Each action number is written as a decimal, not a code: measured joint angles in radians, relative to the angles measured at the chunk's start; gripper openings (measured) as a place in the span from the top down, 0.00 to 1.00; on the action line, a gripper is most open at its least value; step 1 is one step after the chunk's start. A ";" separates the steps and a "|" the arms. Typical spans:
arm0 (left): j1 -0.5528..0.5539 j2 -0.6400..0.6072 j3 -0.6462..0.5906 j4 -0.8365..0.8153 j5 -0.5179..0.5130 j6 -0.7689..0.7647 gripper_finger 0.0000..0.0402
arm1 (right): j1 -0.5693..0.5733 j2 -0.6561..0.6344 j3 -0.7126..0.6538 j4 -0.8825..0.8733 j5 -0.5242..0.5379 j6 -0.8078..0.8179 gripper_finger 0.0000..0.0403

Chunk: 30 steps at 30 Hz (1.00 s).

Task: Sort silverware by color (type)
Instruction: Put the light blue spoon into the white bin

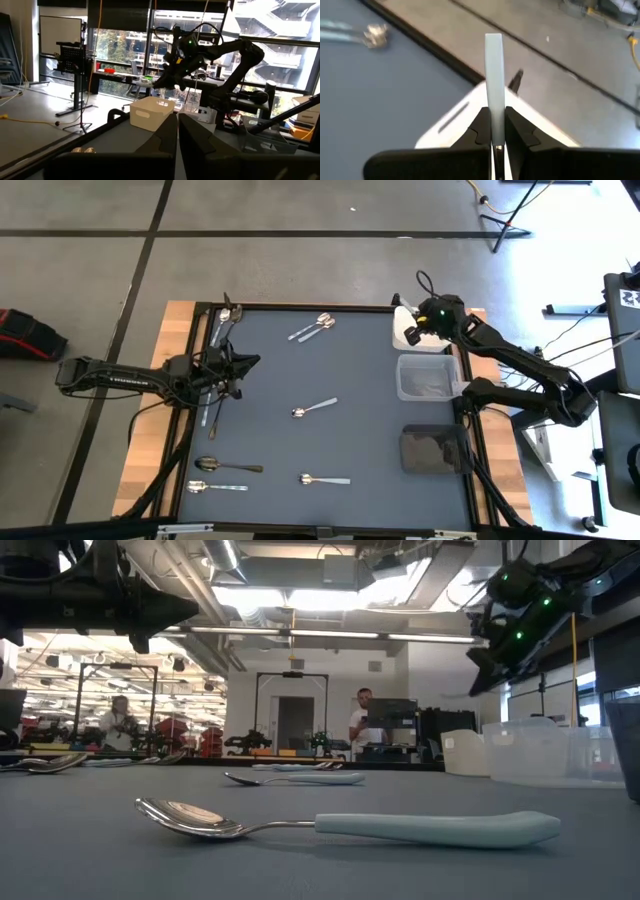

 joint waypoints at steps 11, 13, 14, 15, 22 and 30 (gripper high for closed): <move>0.000 0.000 0.000 0.000 0.000 0.000 0.97 | -0.007 0.132 0.000 -0.090 0.048 -0.088 0.96; 0.000 0.000 0.000 0.000 0.000 0.000 0.97 | -0.008 0.160 0.000 -0.084 0.090 -0.090 0.96; 0.000 0.000 0.000 0.000 0.000 0.000 0.97 | -0.008 0.177 0.000 -0.077 0.104 -0.091 0.96; 0.000 0.000 0.000 0.000 0.000 0.000 0.97 | -0.008 0.193 0.000 -0.072 0.109 -0.091 0.96; 0.000 0.000 0.000 0.001 0.000 0.000 0.97 | -0.006 0.267 0.000 -0.023 0.116 -0.040 0.94; 0.000 0.000 0.000 0.001 0.000 0.000 0.97 | -0.005 0.242 0.026 -0.056 0.200 -0.053 0.71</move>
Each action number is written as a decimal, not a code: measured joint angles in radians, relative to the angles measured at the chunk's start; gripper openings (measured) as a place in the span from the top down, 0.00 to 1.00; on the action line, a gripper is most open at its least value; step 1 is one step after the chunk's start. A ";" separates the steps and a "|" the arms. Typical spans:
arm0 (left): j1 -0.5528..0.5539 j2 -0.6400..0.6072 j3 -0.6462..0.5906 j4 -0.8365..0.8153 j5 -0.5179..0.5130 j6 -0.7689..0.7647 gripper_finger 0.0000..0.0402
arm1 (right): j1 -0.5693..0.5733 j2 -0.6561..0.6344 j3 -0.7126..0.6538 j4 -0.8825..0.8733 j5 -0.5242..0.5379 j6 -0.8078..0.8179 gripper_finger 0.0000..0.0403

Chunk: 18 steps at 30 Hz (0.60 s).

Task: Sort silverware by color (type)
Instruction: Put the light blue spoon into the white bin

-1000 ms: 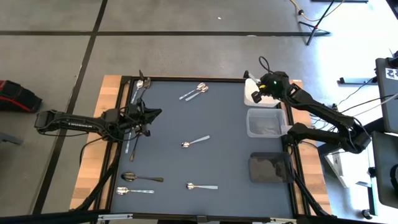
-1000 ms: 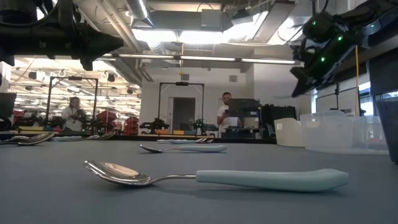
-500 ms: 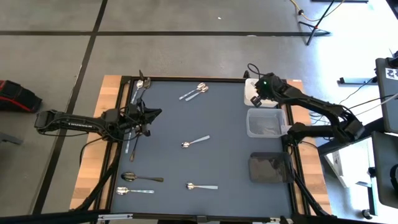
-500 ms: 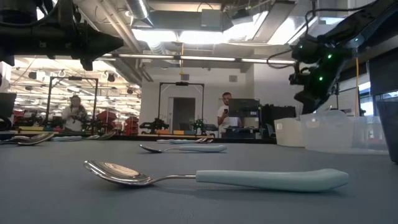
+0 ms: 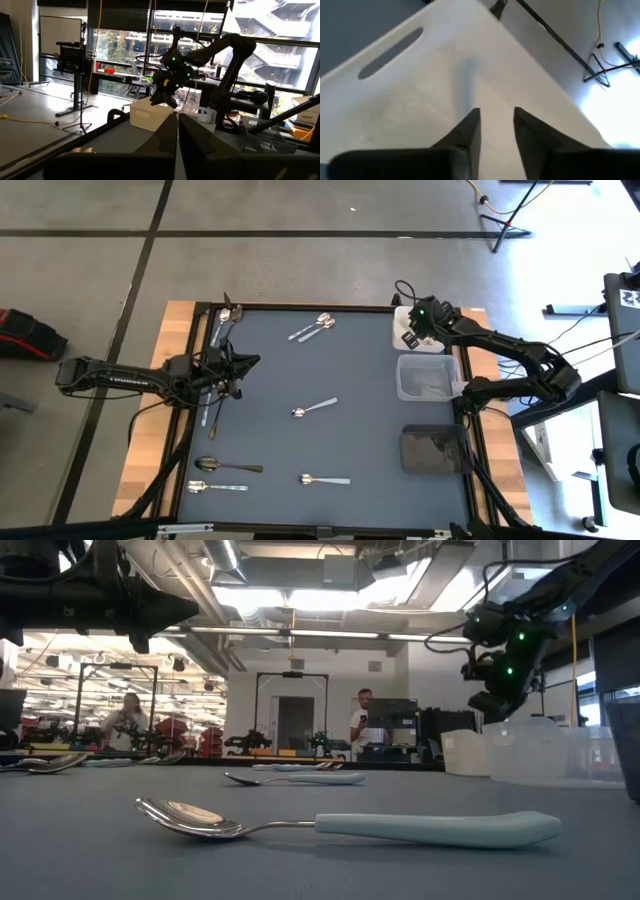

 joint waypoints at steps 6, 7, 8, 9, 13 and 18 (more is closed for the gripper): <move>0.000 0.000 0.000 0.000 0.029 -0.001 0.97 | 0.021 -0.072 0.018 0.024 -0.214 0.014 0.62; 0.000 0.000 0.000 0.000 0.042 -0.001 0.97 | 0.040 -0.085 0.019 0.033 -0.240 0.017 0.61; 0.000 0.000 0.000 0.000 0.057 -0.001 0.97 | 0.061 -0.096 0.019 0.043 -0.259 0.017 0.61; 0.000 0.000 0.000 0.000 0.071 -0.002 0.97 | 0.086 -0.105 0.019 0.049 -0.271 0.020 0.61; 0.000 0.000 0.000 0.010 0.087 -0.002 0.97 | 0.230 -0.122 0.019 0.129 -0.367 0.069 0.61; 0.000 0.000 0.000 0.012 0.126 -0.004 0.97 | 0.447 -0.096 0.019 0.277 -0.426 0.096 0.61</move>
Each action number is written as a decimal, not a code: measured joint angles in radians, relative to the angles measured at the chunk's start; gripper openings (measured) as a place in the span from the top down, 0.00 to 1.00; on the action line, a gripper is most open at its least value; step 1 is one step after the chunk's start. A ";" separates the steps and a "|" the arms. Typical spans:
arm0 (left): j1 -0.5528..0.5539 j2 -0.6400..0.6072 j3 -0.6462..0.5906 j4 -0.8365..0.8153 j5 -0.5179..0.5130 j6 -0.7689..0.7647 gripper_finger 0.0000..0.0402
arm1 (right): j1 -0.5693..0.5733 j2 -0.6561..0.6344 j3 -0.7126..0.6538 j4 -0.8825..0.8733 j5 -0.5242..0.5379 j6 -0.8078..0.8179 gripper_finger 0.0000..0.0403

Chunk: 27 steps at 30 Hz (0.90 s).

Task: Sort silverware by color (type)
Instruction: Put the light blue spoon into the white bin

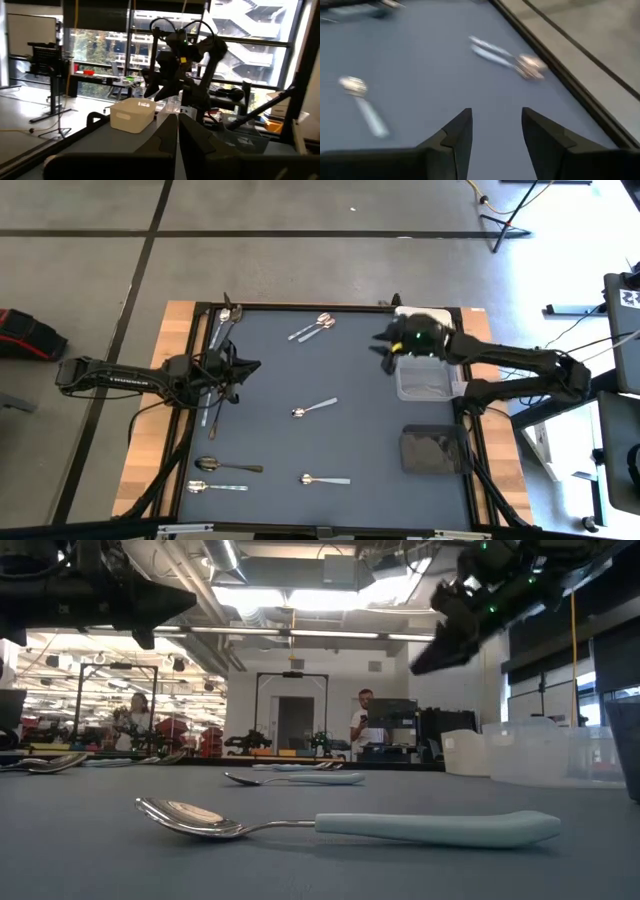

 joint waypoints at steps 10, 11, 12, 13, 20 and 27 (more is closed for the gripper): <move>0.000 0.002 0.000 0.011 0.103 0.000 0.97 | 0.255 0.242 0.000 0.339 0.040 0.026 0.61; 0.000 0.006 0.000 0.011 0.104 0.000 0.97 | 0.273 0.275 0.000 0.375 0.054 0.028 0.61; 0.000 0.010 0.000 0.015 0.104 0.000 0.97 | 0.290 0.305 0.000 0.414 0.062 0.028 0.61; 0.000 0.013 0.000 0.016 0.103 0.000 0.97 | 0.304 0.336 0.000 0.446 0.062 0.029 0.61; 0.000 0.036 0.000 0.024 0.082 -0.002 0.97 | 0.376 0.529 0.096 0.514 0.062 0.029 0.61; 0.000 0.046 0.000 0.035 0.081 0.000 0.97 | 0.421 0.701 0.209 0.492 0.045 -0.001 0.61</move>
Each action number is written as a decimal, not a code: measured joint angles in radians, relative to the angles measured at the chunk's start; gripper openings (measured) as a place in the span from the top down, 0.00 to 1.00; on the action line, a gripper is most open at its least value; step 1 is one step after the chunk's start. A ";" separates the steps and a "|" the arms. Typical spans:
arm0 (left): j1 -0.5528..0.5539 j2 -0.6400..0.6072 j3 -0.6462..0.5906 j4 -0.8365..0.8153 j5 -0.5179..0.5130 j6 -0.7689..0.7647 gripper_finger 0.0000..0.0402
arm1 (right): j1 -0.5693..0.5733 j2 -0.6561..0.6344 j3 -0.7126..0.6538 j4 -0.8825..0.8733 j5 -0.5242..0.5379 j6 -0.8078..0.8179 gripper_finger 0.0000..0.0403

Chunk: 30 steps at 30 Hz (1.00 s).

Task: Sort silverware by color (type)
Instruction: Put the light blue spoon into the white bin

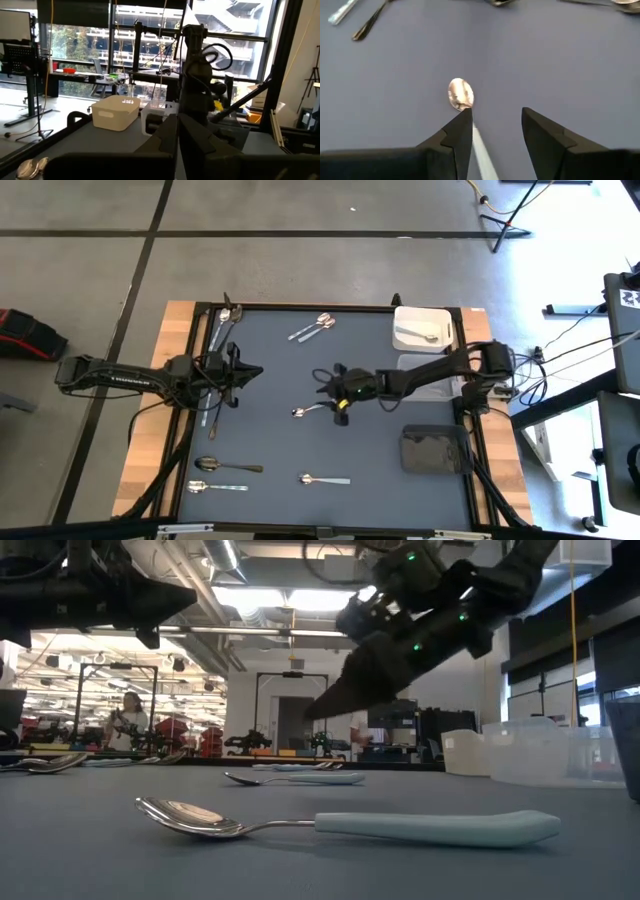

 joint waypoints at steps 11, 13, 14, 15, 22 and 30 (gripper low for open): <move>0.000 0.000 0.000 0.010 -0.008 0.003 0.97 | -0.019 0.175 0.075 -0.009 -0.018 -0.003 0.61; 0.000 0.000 0.000 0.012 -0.008 0.002 0.97 | -0.027 0.188 0.080 -0.001 -0.023 -0.003 0.61; 0.000 0.000 0.000 0.016 -0.008 0.002 0.97 | -0.032 0.196 0.085 -0.001 -0.031 -0.002 0.61; 0.000 0.000 0.000 0.017 -0.007 0.002 0.97 | -0.035 0.203 0.090 0.004 -0.035 -0.002 0.61; -0.001 0.000 0.000 0.029 0.022 0.002 0.97 | -0.059 0.231 0.095 0.014 -0.101 0.004 0.61; 0.000 0.000 0.000 0.032 0.025 0.002 0.97 | -0.057 0.232 0.093 -0.015 -0.096 0.000 0.71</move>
